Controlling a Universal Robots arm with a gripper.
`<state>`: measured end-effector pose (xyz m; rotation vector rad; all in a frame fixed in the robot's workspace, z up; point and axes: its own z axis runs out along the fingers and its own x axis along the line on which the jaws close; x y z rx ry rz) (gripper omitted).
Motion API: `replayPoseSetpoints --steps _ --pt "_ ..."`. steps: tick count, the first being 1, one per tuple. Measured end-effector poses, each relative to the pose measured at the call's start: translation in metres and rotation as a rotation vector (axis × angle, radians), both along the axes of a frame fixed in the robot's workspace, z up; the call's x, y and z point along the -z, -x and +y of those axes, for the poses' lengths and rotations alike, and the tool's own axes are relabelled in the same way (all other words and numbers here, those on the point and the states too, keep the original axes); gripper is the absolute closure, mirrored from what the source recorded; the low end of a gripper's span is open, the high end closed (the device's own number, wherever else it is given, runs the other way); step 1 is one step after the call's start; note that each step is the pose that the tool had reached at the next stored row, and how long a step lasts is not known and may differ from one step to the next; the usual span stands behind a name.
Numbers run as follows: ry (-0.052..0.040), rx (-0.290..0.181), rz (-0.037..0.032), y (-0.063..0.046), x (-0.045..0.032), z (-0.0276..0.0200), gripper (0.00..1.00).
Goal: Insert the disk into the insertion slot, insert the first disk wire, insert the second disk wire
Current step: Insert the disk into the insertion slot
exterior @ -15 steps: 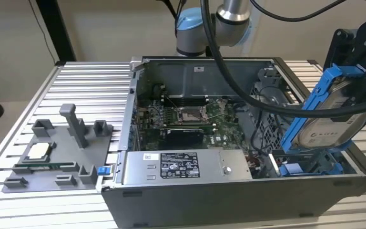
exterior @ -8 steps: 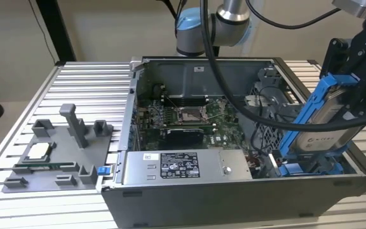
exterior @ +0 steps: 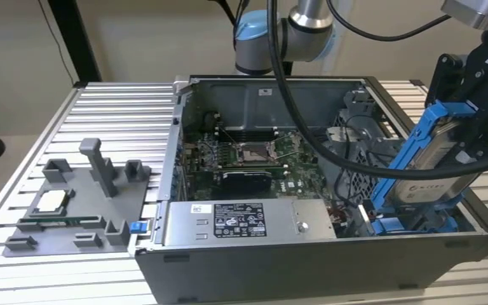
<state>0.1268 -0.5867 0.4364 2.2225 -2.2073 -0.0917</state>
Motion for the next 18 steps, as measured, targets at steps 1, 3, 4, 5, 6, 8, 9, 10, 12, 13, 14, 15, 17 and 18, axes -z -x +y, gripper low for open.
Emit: replayPoseSetpoints --steps 1,3,4,5,6,8,9,10,12,13,14,15,17,18 --pt "0.0 0.0 0.0 0.0 0.0 0.0 1.0" --pt "-0.0003 0.0 0.0 0.0 0.0008 0.0 1.0" --pt "-0.0004 0.0 0.0 0.0 0.0016 0.0 1.0" --pt "-0.0013 0.0 0.0 0.0 0.0025 0.0 1.0" --pt "-0.0031 0.0 0.0 0.0 0.0035 0.0 1.0" --pt "-0.0083 0.0 0.0 -0.001 0.0054 0.0 1.0" --pt "-0.0115 0.0 0.0 -0.001 0.0065 0.0 1.0" --pt "-0.0147 0.0 0.0 -0.001 0.0077 0.0 1.0" --pt "-0.0203 0.0 0.0 -0.002 0.0097 0.0 1.0" --pt "-0.0225 0.0 0.0 -0.003 0.0107 0.0 1.0" --pt "-0.0249 0.0 0.0 -0.003 0.0118 0.0 1.0" --pt "-0.0267 0.0 0.0 -0.004 0.0128 0.0 1.0" --pt "-0.0289 0.0 0.0 -0.005 0.0149 0.0 1.0" --pt "-0.029 0.0 0.0 -0.005 0.0158 0.0 1.0"
